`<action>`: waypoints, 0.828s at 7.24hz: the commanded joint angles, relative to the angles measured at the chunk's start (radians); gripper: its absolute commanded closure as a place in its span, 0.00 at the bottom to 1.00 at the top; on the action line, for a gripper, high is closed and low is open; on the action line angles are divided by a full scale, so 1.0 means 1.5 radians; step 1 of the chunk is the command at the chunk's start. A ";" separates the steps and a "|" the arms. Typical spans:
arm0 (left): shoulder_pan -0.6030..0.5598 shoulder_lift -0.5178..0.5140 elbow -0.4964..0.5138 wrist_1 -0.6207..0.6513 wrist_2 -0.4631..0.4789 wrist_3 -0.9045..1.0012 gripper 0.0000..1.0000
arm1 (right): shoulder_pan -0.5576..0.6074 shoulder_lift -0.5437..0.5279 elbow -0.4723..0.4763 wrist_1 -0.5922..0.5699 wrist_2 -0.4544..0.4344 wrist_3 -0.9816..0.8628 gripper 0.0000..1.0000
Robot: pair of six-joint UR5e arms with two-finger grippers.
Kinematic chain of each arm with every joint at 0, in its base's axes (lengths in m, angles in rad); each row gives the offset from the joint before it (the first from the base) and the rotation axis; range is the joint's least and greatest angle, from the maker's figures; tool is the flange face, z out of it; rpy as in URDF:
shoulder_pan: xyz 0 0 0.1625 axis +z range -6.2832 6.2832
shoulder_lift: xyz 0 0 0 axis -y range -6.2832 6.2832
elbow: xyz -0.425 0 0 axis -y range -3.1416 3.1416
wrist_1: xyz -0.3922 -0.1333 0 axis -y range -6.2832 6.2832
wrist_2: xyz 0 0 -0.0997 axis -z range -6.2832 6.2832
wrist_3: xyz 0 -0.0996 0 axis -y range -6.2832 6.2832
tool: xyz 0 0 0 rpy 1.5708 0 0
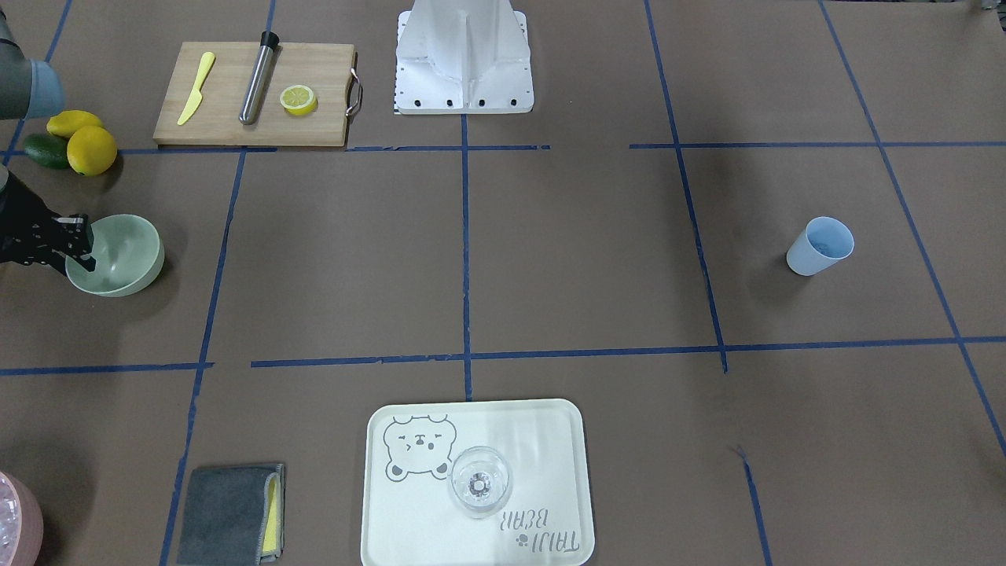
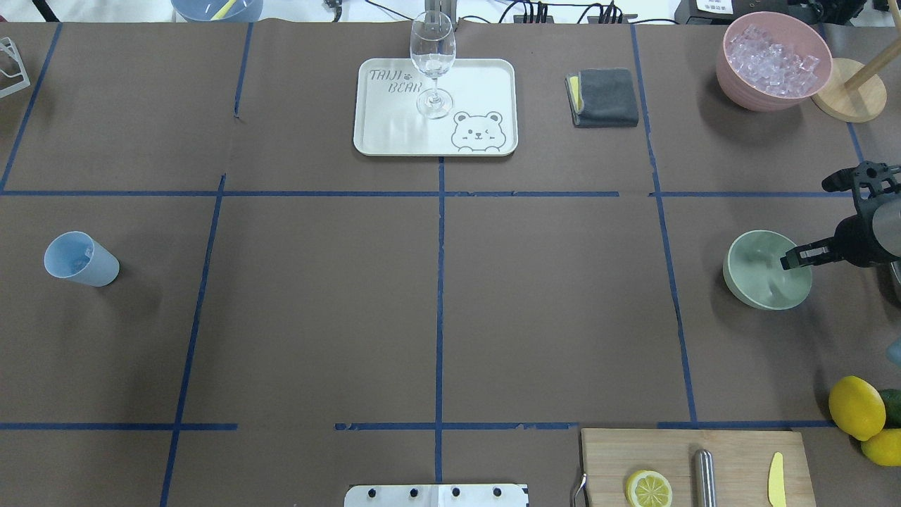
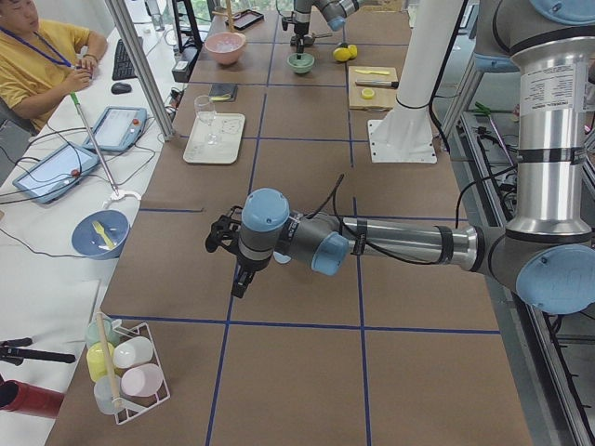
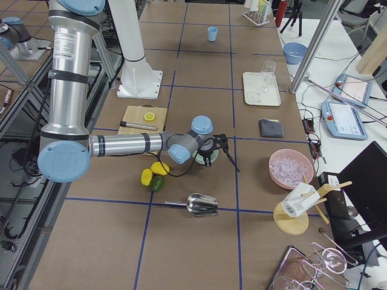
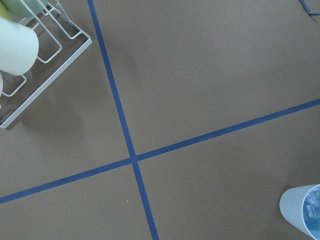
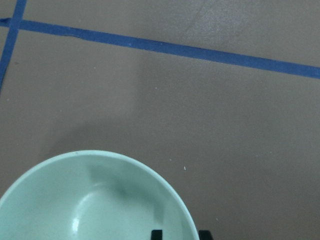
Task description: Pour ice into bowl
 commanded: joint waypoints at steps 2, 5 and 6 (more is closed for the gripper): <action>0.000 0.000 0.001 -0.003 0.000 0.000 0.00 | -0.003 0.002 0.071 -0.001 0.020 0.077 1.00; 0.000 0.000 0.001 -0.003 -0.001 0.000 0.00 | -0.068 0.149 0.115 -0.029 0.030 0.274 1.00; 0.000 0.000 0.001 -0.003 -0.001 0.000 0.00 | -0.111 0.241 0.115 -0.115 0.018 0.324 1.00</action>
